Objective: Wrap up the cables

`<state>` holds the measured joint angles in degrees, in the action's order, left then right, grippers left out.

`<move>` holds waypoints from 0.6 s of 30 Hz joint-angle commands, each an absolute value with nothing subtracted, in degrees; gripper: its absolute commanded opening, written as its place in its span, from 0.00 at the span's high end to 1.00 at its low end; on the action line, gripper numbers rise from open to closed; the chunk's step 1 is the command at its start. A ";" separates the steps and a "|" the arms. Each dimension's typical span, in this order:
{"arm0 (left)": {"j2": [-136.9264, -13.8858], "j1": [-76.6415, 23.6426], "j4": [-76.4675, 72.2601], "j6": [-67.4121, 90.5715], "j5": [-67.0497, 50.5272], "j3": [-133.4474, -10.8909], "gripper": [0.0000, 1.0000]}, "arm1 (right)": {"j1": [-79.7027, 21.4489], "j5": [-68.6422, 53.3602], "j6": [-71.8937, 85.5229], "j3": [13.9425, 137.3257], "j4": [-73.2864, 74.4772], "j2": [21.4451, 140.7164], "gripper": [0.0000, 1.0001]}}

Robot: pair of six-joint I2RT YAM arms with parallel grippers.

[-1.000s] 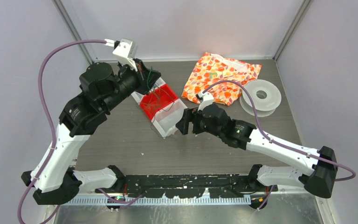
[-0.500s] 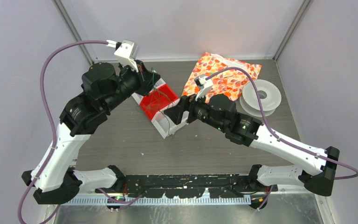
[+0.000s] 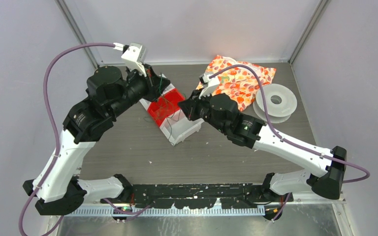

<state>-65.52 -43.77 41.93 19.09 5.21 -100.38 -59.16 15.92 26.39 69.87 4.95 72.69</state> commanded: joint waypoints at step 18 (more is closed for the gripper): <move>-58.40 -40.43 40.87 11.94 19.76 -98.99 1.00 | -47.05 55.81 33.74 61.68 44.46 36.42 1.00</move>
